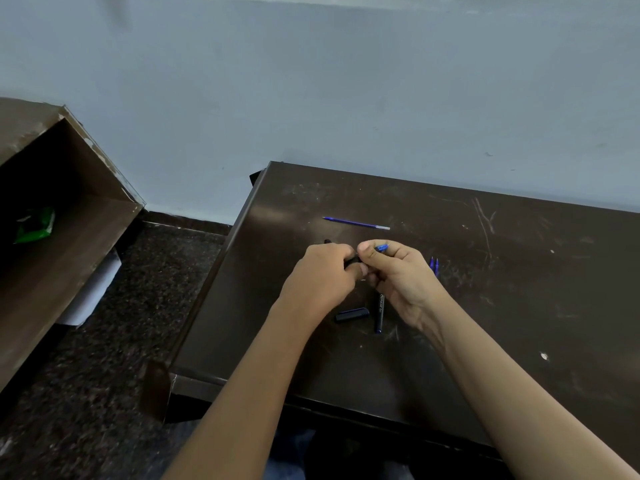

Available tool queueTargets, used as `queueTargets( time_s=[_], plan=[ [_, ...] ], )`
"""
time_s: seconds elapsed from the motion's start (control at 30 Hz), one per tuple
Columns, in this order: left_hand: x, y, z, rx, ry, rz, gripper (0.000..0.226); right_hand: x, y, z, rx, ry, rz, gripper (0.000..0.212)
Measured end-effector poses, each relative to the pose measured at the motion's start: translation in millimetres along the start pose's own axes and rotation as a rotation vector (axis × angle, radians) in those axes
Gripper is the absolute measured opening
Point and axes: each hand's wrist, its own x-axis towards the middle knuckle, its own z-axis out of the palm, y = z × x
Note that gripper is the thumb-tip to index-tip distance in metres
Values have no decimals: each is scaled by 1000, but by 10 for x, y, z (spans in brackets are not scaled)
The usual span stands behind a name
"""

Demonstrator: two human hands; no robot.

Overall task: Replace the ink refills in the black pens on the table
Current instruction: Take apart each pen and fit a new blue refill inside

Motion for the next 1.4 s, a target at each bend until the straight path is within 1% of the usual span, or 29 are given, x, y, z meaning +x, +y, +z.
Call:
queueTargets(
  time_s=[0.03, 0.13, 0.2, 0.3, 0.4, 0.5, 0.53, 0.6, 0.63, 0.7, 0.73, 0.8, 0.9, 1.03, 1.13, 1.27, 1.33, 1.4],
  plan=[
    [3, 2, 5, 6, 18, 0, 15, -2, -12, 2, 50, 9, 14, 2],
    [24, 30, 22, 6, 20, -43, 24, 15, -52, -22, 238, -1, 45, 15],
    [34, 49, 34, -8, -3, -73, 28, 17, -61, -37, 284, -21, 60, 20],
    [9, 54, 28, -72, -1, -78, 18, 16, -67, -41, 294, -32, 72, 24],
    [-10, 49, 6, -87, 0, -10, 20, 12, -78, -40, 293, -42, 59, 25],
    [0, 62, 3, -77, 53, 7, 7, 12, -75, -39, 298, -36, 64, 26],
    [9, 68, 8, -70, 66, -4, 8, 15, -73, -40, 303, -28, 65, 27],
    [24, 71, 30, -67, 63, -40, 20, 17, -78, -40, 300, -13, 65, 28],
    [28, 69, 38, -72, 62, -49, 22, 16, -84, -39, 300, -9, 65, 28],
    [26, 61, 45, -84, 75, -25, 16, 11, -95, -42, 301, -6, 63, 29],
    [19, 58, 43, -83, 84, -5, 14, 10, -98, -44, 300, -5, 59, 28],
    [6, 46, 35, -64, 106, 28, 18, 9, -100, -45, 304, -6, 49, 24],
    [0, 59, 11, -74, 155, 54, 11, 5, -92, -38, 299, -17, 42, 13],
    [11, 71, 36, -67, 149, 45, 14, 3, -57, -36, 242, 7, 53, 3],
    [19, 85, 64, -88, 121, 22, 20, 20, -51, -59, 243, 38, 59, 5],
    [26, 82, 66, -149, 126, 1, 14, 20, -65, -73, 286, 26, 61, 10],
    [22, 73, 52, -125, 137, 3, 16, 17, -74, -71, 301, 8, 64, 15],
    [24, 71, 37, -116, 136, -7, 13, 13, -80, -68, 308, -12, 67, 20]
  ],
)
